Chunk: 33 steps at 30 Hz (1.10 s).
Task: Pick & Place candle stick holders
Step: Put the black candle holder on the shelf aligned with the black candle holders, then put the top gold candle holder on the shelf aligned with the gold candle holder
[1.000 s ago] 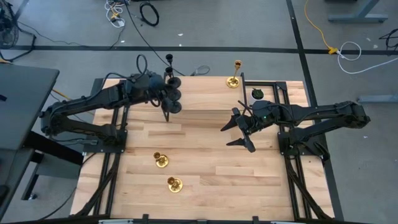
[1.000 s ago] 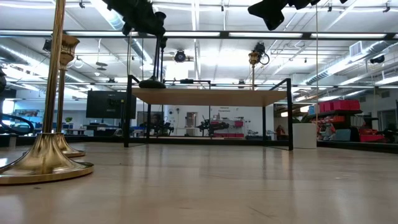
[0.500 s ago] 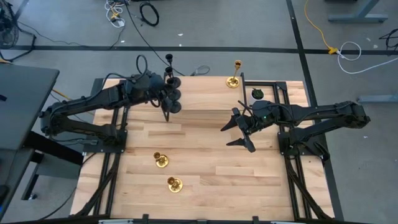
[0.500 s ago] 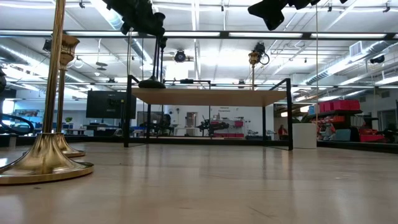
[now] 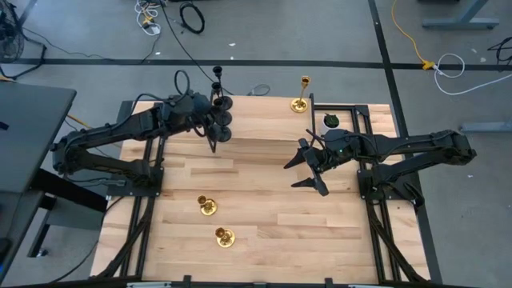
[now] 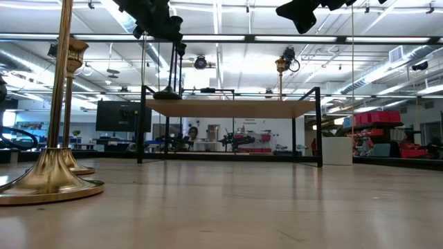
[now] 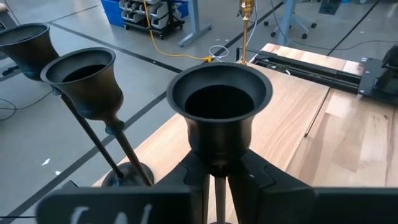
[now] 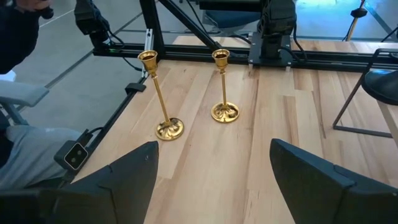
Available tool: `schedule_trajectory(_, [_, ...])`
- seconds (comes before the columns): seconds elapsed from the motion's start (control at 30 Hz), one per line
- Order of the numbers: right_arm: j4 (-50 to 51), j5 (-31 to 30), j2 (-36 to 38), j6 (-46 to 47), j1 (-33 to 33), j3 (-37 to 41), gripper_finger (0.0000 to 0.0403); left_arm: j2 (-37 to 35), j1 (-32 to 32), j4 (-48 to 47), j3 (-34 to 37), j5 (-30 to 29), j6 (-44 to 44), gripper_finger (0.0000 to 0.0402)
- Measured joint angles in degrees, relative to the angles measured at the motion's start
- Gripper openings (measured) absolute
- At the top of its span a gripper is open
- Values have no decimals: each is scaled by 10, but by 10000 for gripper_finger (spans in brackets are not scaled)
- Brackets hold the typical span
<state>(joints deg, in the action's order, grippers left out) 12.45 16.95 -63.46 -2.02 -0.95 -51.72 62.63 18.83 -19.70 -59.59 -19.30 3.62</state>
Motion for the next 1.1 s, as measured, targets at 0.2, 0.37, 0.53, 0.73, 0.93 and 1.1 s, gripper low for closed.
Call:
schedule_trajectory(0.2, [0, 0, 0, 0, 0, 0, 304, 0, 0, 0, 0, 9, 2, 44])
schedule_trajectory(0.37, [0, 0, 0, 0, 0, 0, 304, 1, 0, -11, 2, 14, 2, 71])
schedule_trajectory(0.53, [0, 0, 0, 0, 0, 0, 304, 0, 0, -27, 2, 15, 7, 82])
schedule_trajectory(0.73, [0, 0, 0, 4, 0, 0, 304, 1, 0, -32, 2, 8, 15, 84])
schedule_trajectory(0.93, [0, 0, 0, 7, 0, 0, 304, -2, 0, -27, 1, 14, 12, 85])
schedule_trajectory(1.1, [0, 0, 0, 8, 0, 0, 304, -5, -4, -26, 0, 26, 2, 87])
